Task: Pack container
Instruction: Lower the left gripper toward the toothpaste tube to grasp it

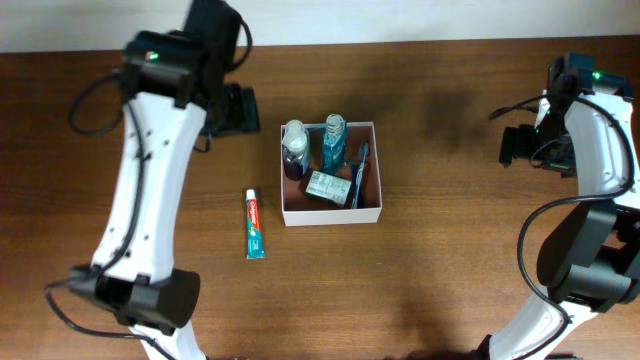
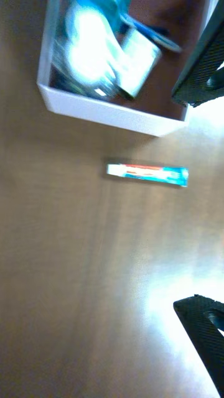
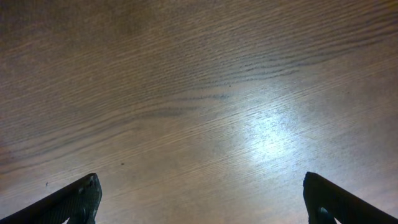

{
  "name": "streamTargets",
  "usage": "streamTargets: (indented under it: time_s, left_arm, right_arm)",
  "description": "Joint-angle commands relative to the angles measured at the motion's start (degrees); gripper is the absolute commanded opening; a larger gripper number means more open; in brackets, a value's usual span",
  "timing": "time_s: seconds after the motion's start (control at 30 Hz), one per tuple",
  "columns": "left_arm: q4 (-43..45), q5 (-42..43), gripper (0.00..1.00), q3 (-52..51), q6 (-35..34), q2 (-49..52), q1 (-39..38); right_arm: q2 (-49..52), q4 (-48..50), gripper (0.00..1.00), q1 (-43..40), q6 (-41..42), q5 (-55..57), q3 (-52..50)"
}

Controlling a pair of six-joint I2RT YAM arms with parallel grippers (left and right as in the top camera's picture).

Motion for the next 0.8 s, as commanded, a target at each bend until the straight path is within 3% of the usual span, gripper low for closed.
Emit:
streamTargets:
  time_s: [0.0, 0.13, 0.27, 0.47, 0.77]
  left_arm:
    - [-0.2, 1.6, 1.00, -3.9, -2.1, -0.3, 0.2]
    - [-0.3, 4.7, 1.00, -6.2, -2.2, -0.3, 0.9]
    - [-0.3, 11.9, 1.00, -8.4, 2.9, -0.3, 0.9]
    - [0.0, 13.1, 1.00, -16.3, 4.4, -0.5, 1.0]
    - [13.9, 13.5, 1.00, -36.6, 3.8, -9.5, 0.9]
  right_arm:
    - [0.3, 0.0, 0.99, -0.3, -0.4, -0.3, 0.9]
    - [0.3, 0.0, 0.99, -0.3, -0.4, -0.3, 0.9]
    - [0.3, 0.0, 0.99, -0.3, -0.4, -0.3, 0.9]
    - [0.3, 0.0, 0.99, -0.3, -0.4, -0.3, 0.9]
    - [0.3, 0.0, 0.99, -0.3, -0.4, -0.3, 0.9]
